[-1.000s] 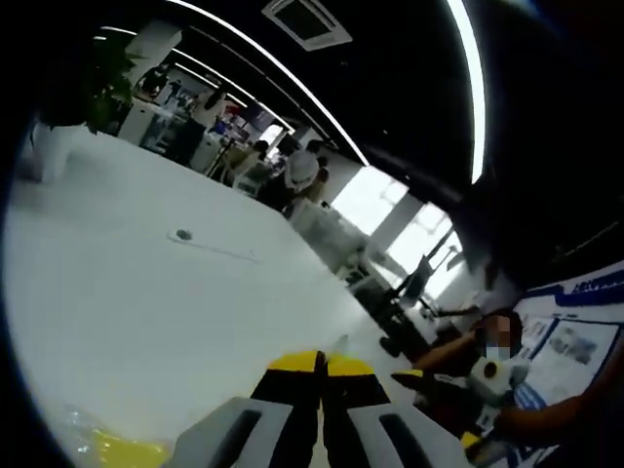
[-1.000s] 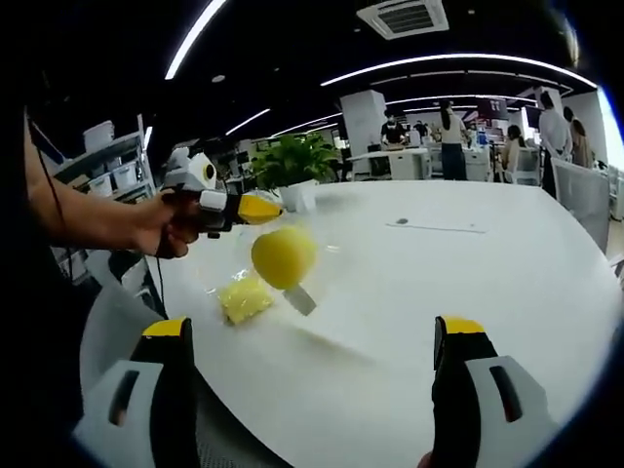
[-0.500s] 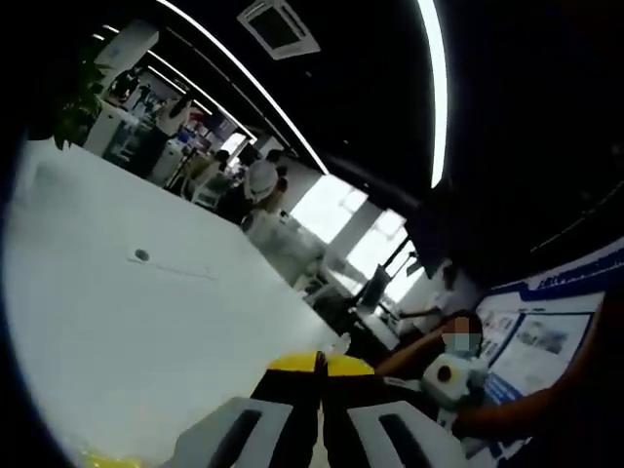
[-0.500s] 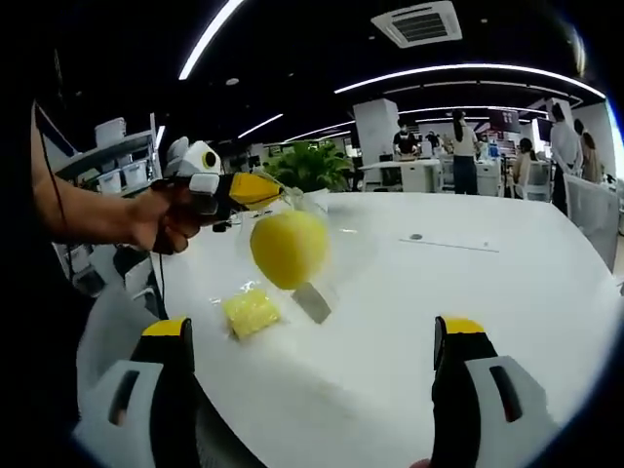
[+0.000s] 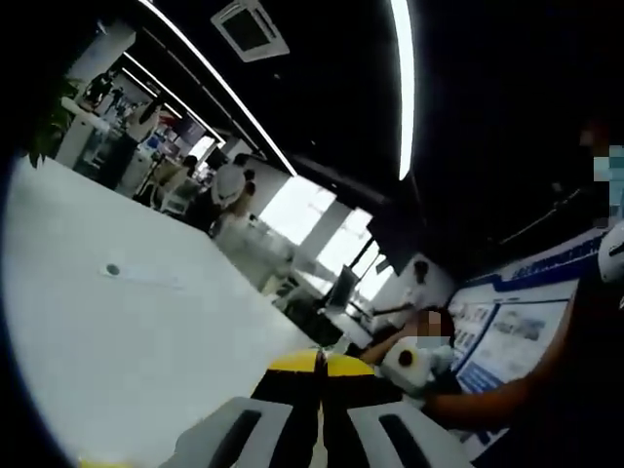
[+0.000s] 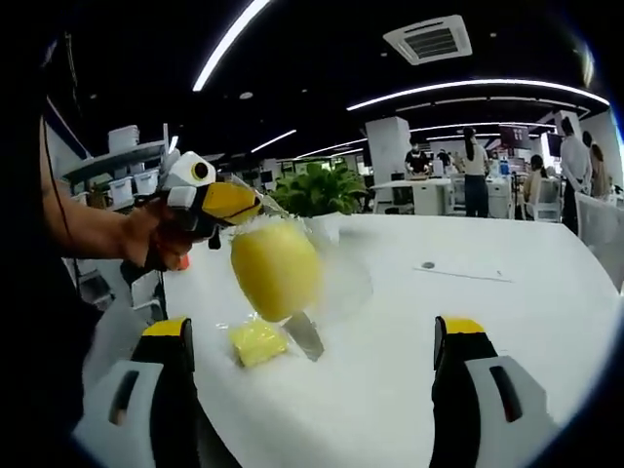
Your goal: Compare the silicone blocks by pressing each to a similar depth, holding the contact briefly, and releasing to observe deformation and rebound differences across the visible hardness samples.
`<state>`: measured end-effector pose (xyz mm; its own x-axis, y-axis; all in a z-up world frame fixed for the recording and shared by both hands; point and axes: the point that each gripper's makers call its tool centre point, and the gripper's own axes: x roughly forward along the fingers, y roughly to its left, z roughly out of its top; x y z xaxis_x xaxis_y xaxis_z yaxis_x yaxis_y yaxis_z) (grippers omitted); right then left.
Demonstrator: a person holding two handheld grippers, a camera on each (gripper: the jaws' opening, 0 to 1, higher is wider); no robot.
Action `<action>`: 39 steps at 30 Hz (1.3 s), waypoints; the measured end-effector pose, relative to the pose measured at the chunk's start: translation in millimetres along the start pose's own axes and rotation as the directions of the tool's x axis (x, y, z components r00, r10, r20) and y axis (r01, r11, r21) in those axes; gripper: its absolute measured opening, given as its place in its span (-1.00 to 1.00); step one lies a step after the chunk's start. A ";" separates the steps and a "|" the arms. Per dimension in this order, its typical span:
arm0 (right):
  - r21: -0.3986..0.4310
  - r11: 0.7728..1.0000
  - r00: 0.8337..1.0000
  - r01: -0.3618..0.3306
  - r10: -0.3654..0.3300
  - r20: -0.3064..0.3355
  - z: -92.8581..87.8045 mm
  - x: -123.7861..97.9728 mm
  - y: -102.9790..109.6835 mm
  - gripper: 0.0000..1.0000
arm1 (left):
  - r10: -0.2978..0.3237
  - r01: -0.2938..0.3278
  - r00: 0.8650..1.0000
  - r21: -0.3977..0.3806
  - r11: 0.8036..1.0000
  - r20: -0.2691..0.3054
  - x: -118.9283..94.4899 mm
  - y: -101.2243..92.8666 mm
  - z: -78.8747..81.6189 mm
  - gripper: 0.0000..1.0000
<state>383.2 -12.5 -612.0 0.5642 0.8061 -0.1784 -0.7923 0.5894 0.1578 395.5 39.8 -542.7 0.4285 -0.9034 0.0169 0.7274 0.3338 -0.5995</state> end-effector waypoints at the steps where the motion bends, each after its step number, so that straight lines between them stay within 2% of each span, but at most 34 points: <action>1: -0.006 1.000 1.000 -0.026 0.026 0.003 1.3 3.9 4.8 0.93 | -0.005 0.005 1.000 0.008 1.000 -0.006 -0.1 -0.5 -1.4 -1.00; 6: -0.035 0.998 0.998 -0.060 0.060 -0.005 0.3 20.3 9.1 0.86 | -0.012 0.013 0.999 0.029 0.999 -0.043 0.7 -4.7 -11.6 -1.00; 14: -0.044 0.995 0.995 -0.093 0.094 0.016 5.8 27.8 10.3 0.70 | -0.037 0.037 0.999 0.025 0.999 -0.028 -2.4 -16.4 -8.1 -1.00; 18: -0.087 0.989 0.991 -0.122 0.126 0.044 13.4 27.8 18.1 0.52 | -0.030 0.030 0.999 0.029 0.999 -0.020 -3.1 -17.8 -7.7 -1.00; 23: -0.106 0.981 0.986 -0.160 0.165 0.034 13.4 27.5 24.8 0.32 | -0.037 0.038 0.999 0.026 0.999 -0.025 -3.1 -20.3 -9.2 -1.00; 26: -0.090 0.978 0.982 -0.188 0.190 0.014 10.2 26.6 28.4 0.14 | -0.074 0.075 0.996 0.015 0.997 -0.040 -3.3 -26.4 -12.2 -1.00; 28: -0.074 0.973 0.976 -0.217 0.219 0.019 10.7 25.4 32.2 -0.01 | -0.076 0.077 0.996 0.017 0.997 -0.051 -3.2 -26.2 -14.9 -1.00; 34: -0.070 0.962 0.964 -0.262 0.264 0.014 8.9 21.8 42.7 -0.27 | -0.094 0.094 0.994 0.011 0.995 -0.056 -3.0 -29.5 -16.2 -1.00; 39: -0.043 0.961 0.961 -0.274 0.275 0.022 8.6 20.5 43.3 -0.37 | -0.095 0.096 0.994 0.010 0.995 -0.052 -2.4 -29.0 -15.3 -1.00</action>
<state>362.5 30.0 -600.5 0.3296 0.9380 -0.1071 -0.9257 0.3434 0.1589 365.2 28.3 -537.6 0.3289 -0.9438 0.0325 0.7703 0.2482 -0.5874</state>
